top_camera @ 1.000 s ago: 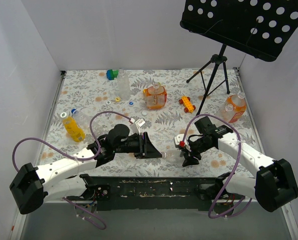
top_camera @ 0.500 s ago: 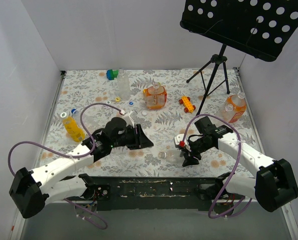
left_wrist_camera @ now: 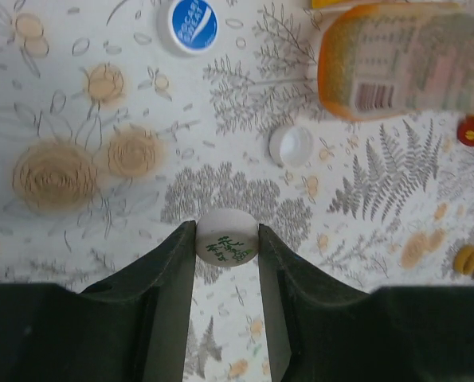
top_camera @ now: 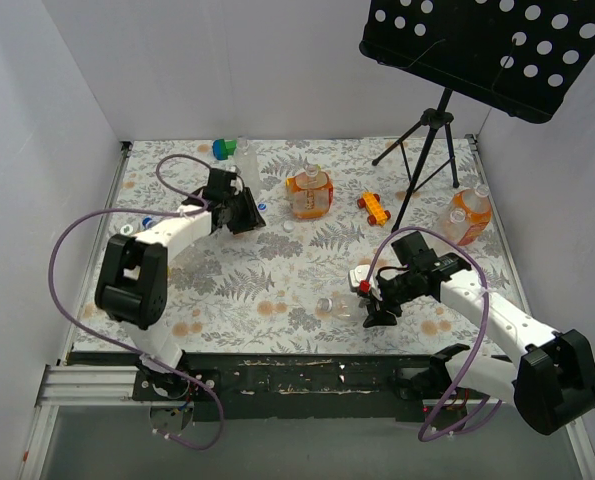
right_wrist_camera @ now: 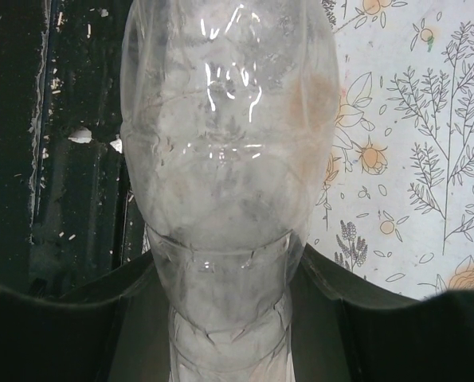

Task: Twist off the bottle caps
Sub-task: Place the bottle cap at the center of the board.

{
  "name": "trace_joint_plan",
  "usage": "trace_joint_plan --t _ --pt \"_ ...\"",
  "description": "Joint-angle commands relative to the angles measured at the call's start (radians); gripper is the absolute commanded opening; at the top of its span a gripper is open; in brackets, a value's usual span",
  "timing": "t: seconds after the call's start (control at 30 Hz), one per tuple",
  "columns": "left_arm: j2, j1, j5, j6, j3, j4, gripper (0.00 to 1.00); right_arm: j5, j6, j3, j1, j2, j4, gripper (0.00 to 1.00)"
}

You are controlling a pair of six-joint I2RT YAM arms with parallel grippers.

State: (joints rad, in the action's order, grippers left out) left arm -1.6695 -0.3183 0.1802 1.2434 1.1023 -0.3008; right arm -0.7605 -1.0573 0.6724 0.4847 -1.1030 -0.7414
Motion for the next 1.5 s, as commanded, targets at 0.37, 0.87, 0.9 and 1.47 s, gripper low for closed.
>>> trace_joint_plan --t 0.37,0.87,0.9,1.47 --pt "-0.263 -0.002 -0.041 -0.105 0.229 -0.121 0.51 -0.005 0.010 -0.005 -0.003 0.022 0.020 0.06" --pt "0.225 -0.001 0.140 -0.154 -0.017 -0.020 0.81 -0.075 0.005 0.004 -0.003 0.028 -0.001 0.06" --pt "0.285 -0.001 0.162 -0.153 -0.047 0.003 0.84 -0.091 0.003 0.004 -0.003 0.029 -0.003 0.06" --pt "0.899 -0.021 0.654 -0.047 -0.481 0.377 0.98 -0.186 0.074 0.006 -0.003 0.014 0.054 0.07"
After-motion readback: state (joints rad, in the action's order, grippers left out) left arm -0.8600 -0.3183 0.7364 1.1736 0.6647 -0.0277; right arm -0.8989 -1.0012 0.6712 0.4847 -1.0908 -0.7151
